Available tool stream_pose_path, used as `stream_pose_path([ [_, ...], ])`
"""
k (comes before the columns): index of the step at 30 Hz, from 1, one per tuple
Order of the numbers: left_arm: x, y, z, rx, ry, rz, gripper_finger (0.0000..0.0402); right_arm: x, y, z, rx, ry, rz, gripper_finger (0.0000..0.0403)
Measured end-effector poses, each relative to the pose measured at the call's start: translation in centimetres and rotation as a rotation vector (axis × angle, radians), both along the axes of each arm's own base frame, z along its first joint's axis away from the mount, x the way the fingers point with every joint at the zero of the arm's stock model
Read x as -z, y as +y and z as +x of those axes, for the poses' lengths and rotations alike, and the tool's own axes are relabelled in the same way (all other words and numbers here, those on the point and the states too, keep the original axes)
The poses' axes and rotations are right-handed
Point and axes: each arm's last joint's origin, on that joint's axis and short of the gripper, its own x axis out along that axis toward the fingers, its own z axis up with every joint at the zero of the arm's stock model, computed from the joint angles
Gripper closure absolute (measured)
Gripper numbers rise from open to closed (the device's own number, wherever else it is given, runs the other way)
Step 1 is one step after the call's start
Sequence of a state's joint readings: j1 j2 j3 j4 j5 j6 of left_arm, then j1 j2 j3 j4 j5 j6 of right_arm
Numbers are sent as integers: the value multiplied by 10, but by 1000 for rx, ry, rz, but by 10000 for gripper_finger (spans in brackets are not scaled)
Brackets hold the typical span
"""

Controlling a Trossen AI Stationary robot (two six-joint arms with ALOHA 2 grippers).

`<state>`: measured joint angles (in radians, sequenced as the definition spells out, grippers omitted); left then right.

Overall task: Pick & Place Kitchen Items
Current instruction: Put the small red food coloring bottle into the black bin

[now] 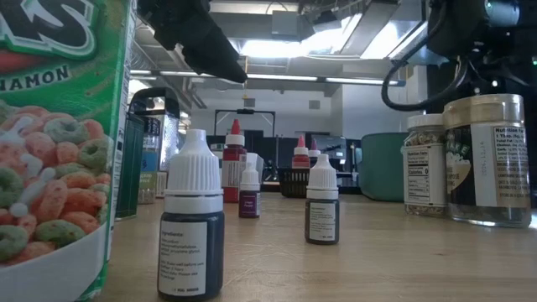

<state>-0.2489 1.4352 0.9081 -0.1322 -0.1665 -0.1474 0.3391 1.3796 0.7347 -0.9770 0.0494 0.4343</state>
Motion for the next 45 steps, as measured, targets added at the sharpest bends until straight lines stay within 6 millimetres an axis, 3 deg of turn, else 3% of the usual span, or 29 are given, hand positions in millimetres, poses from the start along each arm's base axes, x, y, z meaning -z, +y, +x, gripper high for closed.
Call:
stream_pose_path([
  [11,0,0,0,0,5,1,158,-49,5,11,1,42,12,325],
  [18,1,0,-1,-4,11,-3,159,-96,6,14,33,58,4,325],
  [27,1,0,-1,-4,11,-3,160,-137,-14,27,9,-93,-172,325],
  [33,1,0,-1,2,10,5,158,-142,-52,58,35,-310,-124,325],
  [38,1,1,-1,11,11,20,160,-135,-88,85,15,-411,-89,325],
  [45,4,1,-3,27,45,48,158,-93,-127,127,-4,-402,-93,325],
])
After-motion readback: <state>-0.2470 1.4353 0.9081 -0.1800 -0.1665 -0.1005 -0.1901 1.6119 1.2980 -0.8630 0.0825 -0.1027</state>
